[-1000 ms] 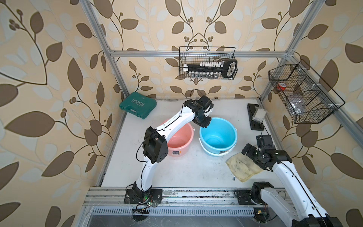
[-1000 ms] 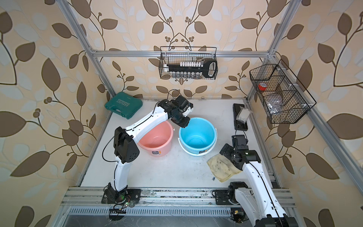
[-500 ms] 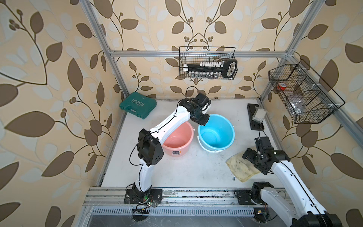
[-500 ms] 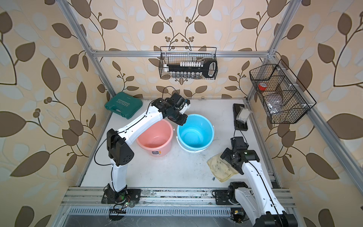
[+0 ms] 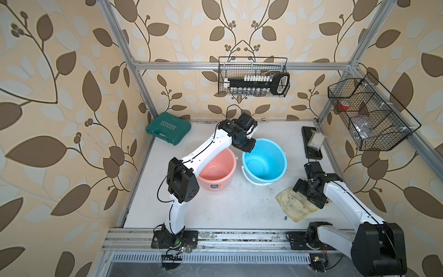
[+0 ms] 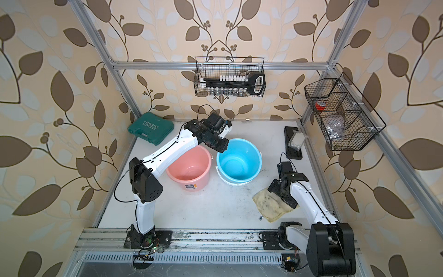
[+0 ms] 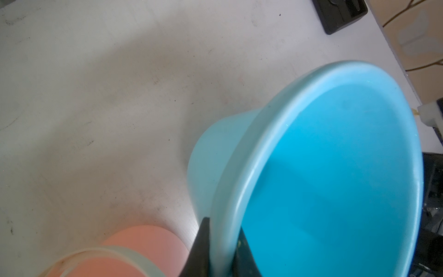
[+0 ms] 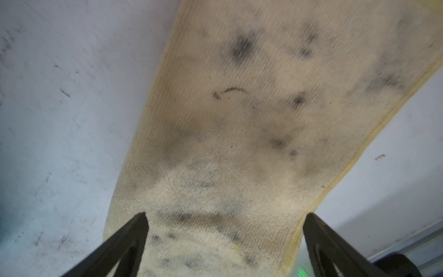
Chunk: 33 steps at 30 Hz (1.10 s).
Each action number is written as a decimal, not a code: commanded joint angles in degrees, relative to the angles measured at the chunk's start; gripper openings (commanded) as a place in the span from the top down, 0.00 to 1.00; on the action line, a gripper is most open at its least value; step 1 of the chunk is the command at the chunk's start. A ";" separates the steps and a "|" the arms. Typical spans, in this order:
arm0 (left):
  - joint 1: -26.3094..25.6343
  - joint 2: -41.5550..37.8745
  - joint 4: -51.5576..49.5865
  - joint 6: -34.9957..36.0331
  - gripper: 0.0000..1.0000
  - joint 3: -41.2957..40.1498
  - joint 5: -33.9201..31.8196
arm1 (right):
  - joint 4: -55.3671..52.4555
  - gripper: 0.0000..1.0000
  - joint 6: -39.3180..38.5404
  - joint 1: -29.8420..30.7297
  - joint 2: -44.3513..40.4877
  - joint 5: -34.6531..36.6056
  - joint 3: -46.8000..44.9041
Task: Wipe the inside of the bucket with a cloth
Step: Pick up the cleaning item at the center of the board.
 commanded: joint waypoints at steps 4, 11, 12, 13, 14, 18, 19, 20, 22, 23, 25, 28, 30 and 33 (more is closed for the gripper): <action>0.70 -4.95 2.17 -1.44 1.00 1.09 2.56 | 3.20 0.01 -1.32 0.23 3.97 -1.22 0.38; 0.84 -4.61 0.48 -1.81 1.00 3.61 1.59 | 2.77 0.01 -2.12 1.37 9.65 -2.01 1.74; 0.87 -4.52 0.27 -1.90 1.00 4.10 1.48 | 2.47 0.01 -2.03 1.98 10.46 -1.48 2.10; 0.95 -4.52 0.07 -2.15 1.00 4.42 1.42 | 2.37 0.01 -1.94 2.60 11.62 -1.07 2.38; 1.05 -4.55 0.05 -2.37 1.00 4.54 1.49 | 2.44 0.01 -1.71 2.96 12.24 -0.92 2.48; 1.05 -5.64 0.80 -3.02 1.00 3.29 2.00 | 3.50 0.01 -0.71 4.29 15.32 -0.16 2.12; 1.03 -5.88 0.85 -3.05 1.00 2.97 2.09 | 3.87 0.01 -0.42 4.54 16.00 0.13 1.74; 1.00 -6.01 0.85 -3.00 1.00 2.65 2.12 | 4.27 0.05 -0.28 4.71 16.44 0.12 1.32; 1.14 -6.42 0.83 -2.76 1.00 1.95 1.96 | 4.57 0.12 -0.11 4.93 16.74 0.26 1.07; 1.14 -6.60 0.92 -2.67 1.00 1.54 1.85 | 4.60 0.11 -0.10 4.94 16.73 0.27 1.07; 1.30 -6.92 0.95 -2.57 1.00 1.27 1.77 | 4.45 0.11 0.08 5.02 16.64 0.60 1.17; 1.41 -7.48 1.32 -2.56 1.00 0.79 1.72 | 4.33 0.15 -0.08 5.40 17.15 0.78 1.37; 1.53 -7.54 1.38 -2.52 1.00 0.79 1.70 | 4.30 0.19 -0.18 5.46 17.50 0.54 1.69; 1.74 -7.51 0.90 -2.48 1.00 1.04 1.77 | 3.88 0.16 0.07 5.52 17.43 0.80 1.61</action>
